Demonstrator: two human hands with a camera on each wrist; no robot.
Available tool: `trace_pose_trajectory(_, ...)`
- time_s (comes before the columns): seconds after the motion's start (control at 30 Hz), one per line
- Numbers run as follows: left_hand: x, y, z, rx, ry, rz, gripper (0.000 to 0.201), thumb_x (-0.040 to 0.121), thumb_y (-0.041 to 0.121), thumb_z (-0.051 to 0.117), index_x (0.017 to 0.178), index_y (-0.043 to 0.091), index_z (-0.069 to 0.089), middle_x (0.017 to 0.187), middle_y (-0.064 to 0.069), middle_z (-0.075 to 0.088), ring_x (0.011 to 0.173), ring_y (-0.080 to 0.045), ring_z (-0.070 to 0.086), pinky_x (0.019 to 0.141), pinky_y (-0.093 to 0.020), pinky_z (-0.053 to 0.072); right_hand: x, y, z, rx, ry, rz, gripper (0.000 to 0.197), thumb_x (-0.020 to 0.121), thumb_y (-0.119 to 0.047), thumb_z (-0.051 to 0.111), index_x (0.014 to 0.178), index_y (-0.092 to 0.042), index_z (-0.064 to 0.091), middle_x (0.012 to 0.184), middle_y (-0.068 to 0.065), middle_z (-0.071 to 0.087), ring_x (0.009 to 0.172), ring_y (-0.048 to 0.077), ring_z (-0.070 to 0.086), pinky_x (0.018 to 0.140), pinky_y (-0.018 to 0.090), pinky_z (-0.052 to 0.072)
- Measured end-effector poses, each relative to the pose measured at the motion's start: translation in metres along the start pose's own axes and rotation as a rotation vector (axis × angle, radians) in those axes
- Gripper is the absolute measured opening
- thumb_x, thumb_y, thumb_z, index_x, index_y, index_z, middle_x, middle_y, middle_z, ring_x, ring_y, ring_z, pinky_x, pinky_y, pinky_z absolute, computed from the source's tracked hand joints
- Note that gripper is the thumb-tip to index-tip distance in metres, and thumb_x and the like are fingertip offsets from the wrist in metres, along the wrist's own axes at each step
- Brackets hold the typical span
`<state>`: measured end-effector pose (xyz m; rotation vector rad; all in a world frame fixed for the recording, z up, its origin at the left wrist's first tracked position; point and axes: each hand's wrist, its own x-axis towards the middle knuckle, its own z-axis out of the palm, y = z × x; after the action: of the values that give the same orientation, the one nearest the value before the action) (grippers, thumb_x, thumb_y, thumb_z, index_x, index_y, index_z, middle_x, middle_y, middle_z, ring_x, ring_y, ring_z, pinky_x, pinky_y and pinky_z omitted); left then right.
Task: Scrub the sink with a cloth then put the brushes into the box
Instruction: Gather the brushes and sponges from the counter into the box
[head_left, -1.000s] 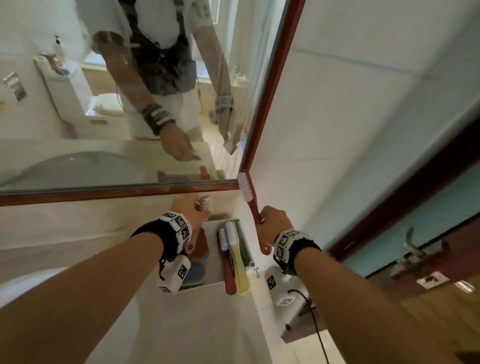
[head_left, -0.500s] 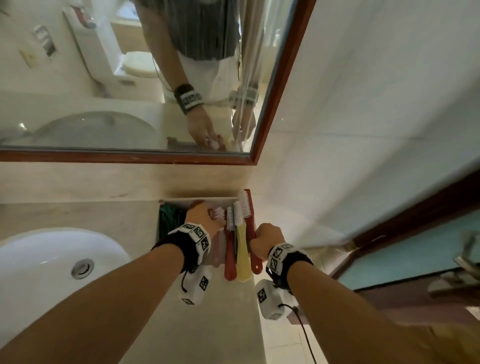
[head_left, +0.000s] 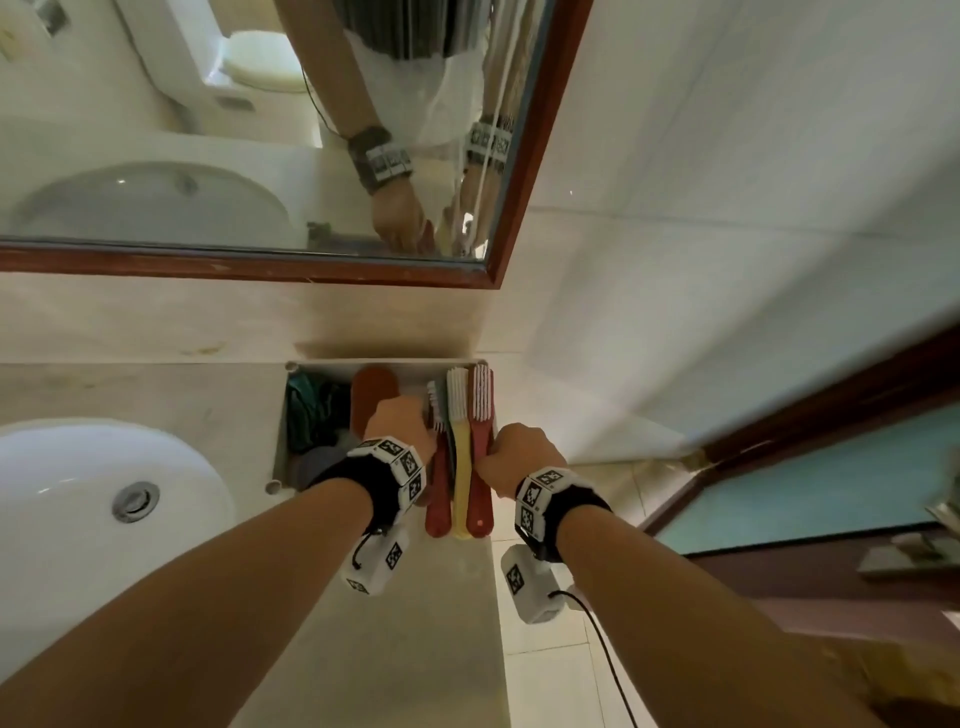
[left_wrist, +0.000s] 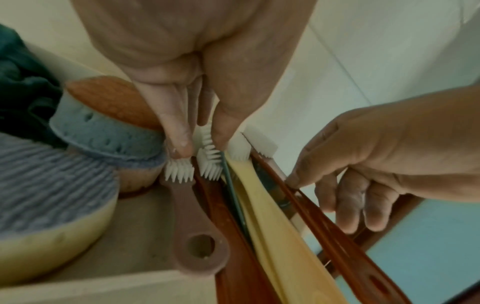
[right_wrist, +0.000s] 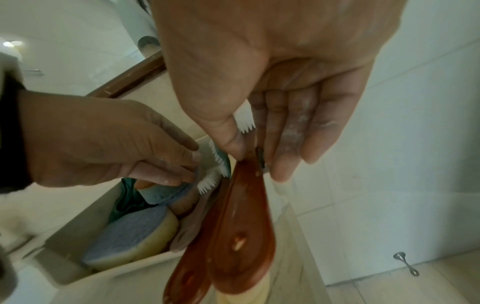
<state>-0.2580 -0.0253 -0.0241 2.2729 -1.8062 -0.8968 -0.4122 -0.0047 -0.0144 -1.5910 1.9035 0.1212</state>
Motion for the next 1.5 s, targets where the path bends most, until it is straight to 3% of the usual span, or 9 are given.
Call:
trace_pose_trajectory(0.13, -0.001, -0.009, 0.006, 0.056, -0.109, 0.060, 0.015, 0.091, 0.022, 0.053, 0.085, 0.013, 0.062, 0.095, -0.009, 0.067, 0.086, -0.027, 0.064, 0.067, -0.028, 0.049, 0.002, -0.002, -0.005, -0.074, 0.067, -0.042, 0.035, 0.089, -0.055, 0.044, 0.082, -0.022, 0.055, 0.075, -0.005, 0.062, 0.064, 0.014, 0.060, 0.063, 0.029, 0.052)
trace_pose_trajectory(0.27, -0.004, -0.015, 0.013, 0.042, -0.164, 0.106, 0.019, 0.092, 0.022, 0.050, 0.093, 0.012, 0.066, 0.097, -0.008, 0.067, 0.089, -0.028, 0.064, 0.072, -0.029, 0.052, 0.007, -0.007, -0.005, -0.078, 0.083, -0.045, 0.033, 0.081, -0.047, 0.061, 0.104, -0.024, 0.052, 0.092, -0.005, 0.061, 0.079, 0.018, 0.062, 0.071, 0.032, 0.054)
trace_pose_trajectory(0.47, -0.005, -0.021, 0.025, 0.037, -0.169, 0.189, 0.020, 0.096, 0.025, 0.045, 0.096, 0.015, 0.062, 0.099, -0.006, 0.066, 0.095, -0.026, 0.064, 0.080, -0.029, 0.049, 0.016, -0.014, 0.000, -0.091, 0.110, -0.032, 0.023, 0.083, -0.035, 0.059, 0.096, -0.021, 0.047, 0.085, -0.003, 0.058, 0.070, 0.015, 0.059, 0.070, 0.035, 0.056)
trace_pose_trajectory(0.63, -0.013, -0.027, 0.025, 0.050, -0.158, 0.218, 0.018, 0.094, 0.022, 0.046, 0.100, 0.013, 0.061, 0.101, -0.008, 0.066, 0.097, -0.029, 0.064, 0.086, -0.037, 0.052, 0.014, -0.015, 0.002, -0.064, 0.104, -0.048, 0.025, 0.084, -0.040, 0.058, 0.097, -0.021, 0.051, 0.086, -0.002, 0.061, 0.072, 0.017, 0.062, 0.073, 0.039, 0.058)
trace_pose_trajectory(0.8, -0.024, -0.018, 0.002, 0.084, -0.120, 0.249, 0.025, 0.097, 0.017, 0.043, 0.110, 0.011, 0.063, 0.108, -0.007, 0.066, 0.103, -0.026, 0.063, 0.090, -0.032, 0.050, -0.003, -0.015, -0.012, -0.082, 0.110, -0.067, 0.029, 0.089, -0.045, 0.053, 0.104, -0.021, 0.052, 0.086, -0.004, 0.060, 0.073, 0.016, 0.062, 0.066, 0.031, 0.054)
trace_pose_trajectory(1.07, -0.046, 0.003, -0.110, 0.103, 0.083, 0.206, 0.028, 0.089, 0.020, 0.050, 0.115, 0.024, 0.058, 0.116, -0.003, 0.063, 0.100, -0.025, 0.061, 0.087, -0.033, 0.051, -0.039, -0.055, -0.108, -0.208, 0.270, -0.318, 0.034, 0.092, -0.041, 0.054, 0.120, -0.022, 0.055, 0.118, 0.003, 0.061, 0.104, 0.025, 0.062, 0.084, 0.033, 0.049)
trace_pose_trajectory(1.23, -0.091, 0.006, -0.209, 0.077, 0.328, 0.151, 0.024, 0.090, 0.023, 0.056, 0.113, 0.019, 0.062, 0.112, -0.003, 0.064, 0.099, -0.024, 0.061, 0.086, -0.033, 0.051, -0.083, -0.120, -0.181, -0.214, 0.440, -0.515, 0.021, 0.091, -0.040, 0.053, 0.105, -0.025, 0.061, 0.103, 0.000, 0.065, 0.094, 0.023, 0.063, 0.079, 0.032, 0.051)
trace_pose_trajectory(1.33, -0.123, 0.003, -0.267, 0.017, 0.456, 0.158, 0.022, 0.085, 0.025, 0.063, 0.107, 0.020, 0.064, 0.105, -0.001, 0.066, 0.089, -0.020, 0.063, 0.078, -0.028, 0.052, -0.125, -0.160, -0.218, -0.210, 0.570, -0.628, 0.020, 0.089, -0.044, 0.055, 0.102, -0.030, 0.059, 0.104, -0.004, 0.066, 0.092, 0.018, 0.061, 0.078, 0.031, 0.050)
trace_pose_trajectory(1.5, -0.194, -0.007, -0.355, 0.095, 0.610, 0.188, 0.027, 0.083, 0.030, 0.060, 0.110, 0.030, 0.060, 0.106, 0.008, 0.063, 0.093, -0.014, 0.061, 0.082, -0.025, 0.050, -0.213, -0.216, -0.249, -0.300, 0.758, -0.766, 0.022, 0.091, -0.042, 0.052, 0.103, -0.026, 0.062, 0.107, -0.004, 0.064, 0.097, 0.020, 0.060, 0.080, 0.033, 0.049)
